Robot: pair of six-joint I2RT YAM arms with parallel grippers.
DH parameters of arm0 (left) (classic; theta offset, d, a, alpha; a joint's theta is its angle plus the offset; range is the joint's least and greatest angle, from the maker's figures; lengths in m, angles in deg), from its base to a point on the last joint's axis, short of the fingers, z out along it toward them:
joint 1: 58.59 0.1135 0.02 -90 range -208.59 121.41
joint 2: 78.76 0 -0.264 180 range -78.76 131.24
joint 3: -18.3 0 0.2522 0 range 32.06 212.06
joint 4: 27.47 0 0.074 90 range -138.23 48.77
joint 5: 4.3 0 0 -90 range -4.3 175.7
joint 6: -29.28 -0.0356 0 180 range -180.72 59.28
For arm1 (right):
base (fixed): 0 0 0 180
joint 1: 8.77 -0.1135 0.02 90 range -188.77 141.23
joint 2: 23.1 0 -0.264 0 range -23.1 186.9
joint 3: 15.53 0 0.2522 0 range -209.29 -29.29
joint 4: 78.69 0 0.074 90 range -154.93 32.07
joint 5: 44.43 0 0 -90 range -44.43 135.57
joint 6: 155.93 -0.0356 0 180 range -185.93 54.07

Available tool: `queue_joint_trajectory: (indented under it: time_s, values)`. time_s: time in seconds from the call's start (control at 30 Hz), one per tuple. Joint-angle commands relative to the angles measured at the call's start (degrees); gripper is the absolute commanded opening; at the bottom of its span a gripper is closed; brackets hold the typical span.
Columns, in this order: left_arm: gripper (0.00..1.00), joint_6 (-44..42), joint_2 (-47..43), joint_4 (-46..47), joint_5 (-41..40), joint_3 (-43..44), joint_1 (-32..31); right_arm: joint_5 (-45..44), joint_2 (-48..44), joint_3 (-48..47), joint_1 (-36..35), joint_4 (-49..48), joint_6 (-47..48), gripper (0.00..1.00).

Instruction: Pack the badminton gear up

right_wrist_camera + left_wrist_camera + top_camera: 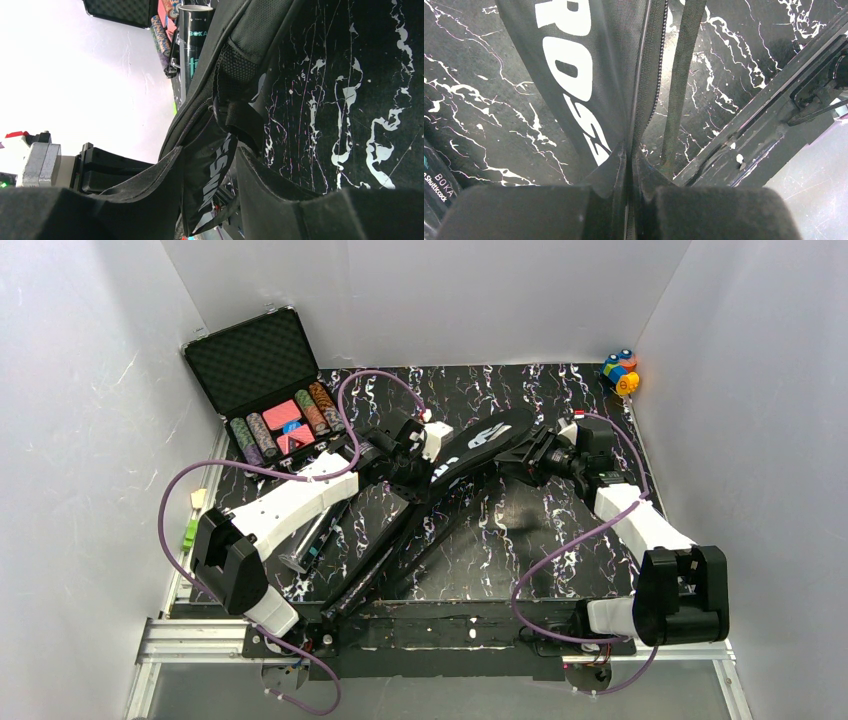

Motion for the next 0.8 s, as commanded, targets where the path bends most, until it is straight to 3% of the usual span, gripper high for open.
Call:
queue_joint_trajectory:
  time_s: [0.0,0.37,0.63,0.77]
  values:
    - [0.00,0.02,-4.13,2.36,1.83,1.35,-0.03,0.20,0.02,0.01,0.20,-2.76,-1.03,0.51]
    - [0.00,0.11,-3.96,2.25,2.53,1.64,-0.08,-2.62,2.39,0.03,0.20,-6.29,-2.98,0.52]
    - [0.00,0.11,-4.32,2.10,2.88,1.44,-0.04,-8.18,2.96,-0.73,0.14,-3.17,-0.16,0.54]
    - [0.00,0.20,-4.15,2.10,3.28,1.61,-0.02,-8.50,2.52,-0.25,0.15,-6.82,-1.09,0.55]
